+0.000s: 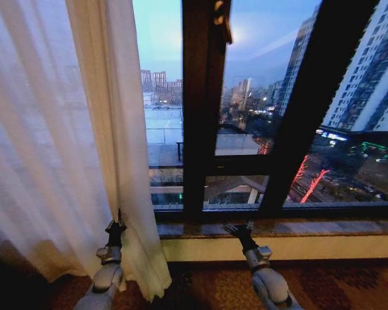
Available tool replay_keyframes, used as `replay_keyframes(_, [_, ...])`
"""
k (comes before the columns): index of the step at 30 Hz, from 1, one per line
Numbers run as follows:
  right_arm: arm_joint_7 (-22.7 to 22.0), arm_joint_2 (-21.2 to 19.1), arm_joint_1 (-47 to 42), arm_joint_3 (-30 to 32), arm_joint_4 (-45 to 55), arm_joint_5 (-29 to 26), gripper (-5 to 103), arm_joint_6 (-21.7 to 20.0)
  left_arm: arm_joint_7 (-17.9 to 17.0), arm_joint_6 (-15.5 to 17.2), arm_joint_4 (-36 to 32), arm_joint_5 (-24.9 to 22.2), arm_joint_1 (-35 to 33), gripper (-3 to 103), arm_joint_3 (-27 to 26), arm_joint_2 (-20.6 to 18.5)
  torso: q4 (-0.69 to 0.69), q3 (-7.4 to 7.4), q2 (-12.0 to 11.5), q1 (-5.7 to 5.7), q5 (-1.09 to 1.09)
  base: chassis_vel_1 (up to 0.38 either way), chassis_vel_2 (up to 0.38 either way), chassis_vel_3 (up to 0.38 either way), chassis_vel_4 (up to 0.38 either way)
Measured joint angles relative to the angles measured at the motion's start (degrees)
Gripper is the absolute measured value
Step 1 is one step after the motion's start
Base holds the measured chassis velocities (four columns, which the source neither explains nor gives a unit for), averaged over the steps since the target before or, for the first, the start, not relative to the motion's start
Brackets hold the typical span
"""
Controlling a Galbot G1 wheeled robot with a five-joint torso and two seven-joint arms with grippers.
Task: Open the curtains by pulling them apart, changing their state from closed to fully open.
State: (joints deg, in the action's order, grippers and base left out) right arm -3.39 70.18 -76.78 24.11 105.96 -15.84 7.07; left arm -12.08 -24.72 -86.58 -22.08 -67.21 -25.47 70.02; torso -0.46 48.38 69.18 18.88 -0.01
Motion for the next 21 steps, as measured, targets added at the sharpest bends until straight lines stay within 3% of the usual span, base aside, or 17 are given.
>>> replay_keyframes(15, [0.00, 0.00, 0.00, -0.01, 0.00, 0.00, 100, 0.00, -0.39, -0.03, 0.75, 0.71, 0.42, 0, 0.23, 0.21, 0.01, 0.00, 0.00, 0.01, -0.01, 0.336, 0.352, -0.352, -0.345])
replay_keyframes(21, [0.01, 0.01, 0.00, -0.01, 0.01, 0.00, 100, 0.00, -0.58, 0.06, 0.53, 0.73, 0.37, 0, 0.21, 0.20, 0.02, 0.00, 0.00, 0.01, -0.03, 0.151, 0.128, -0.140, -0.147])
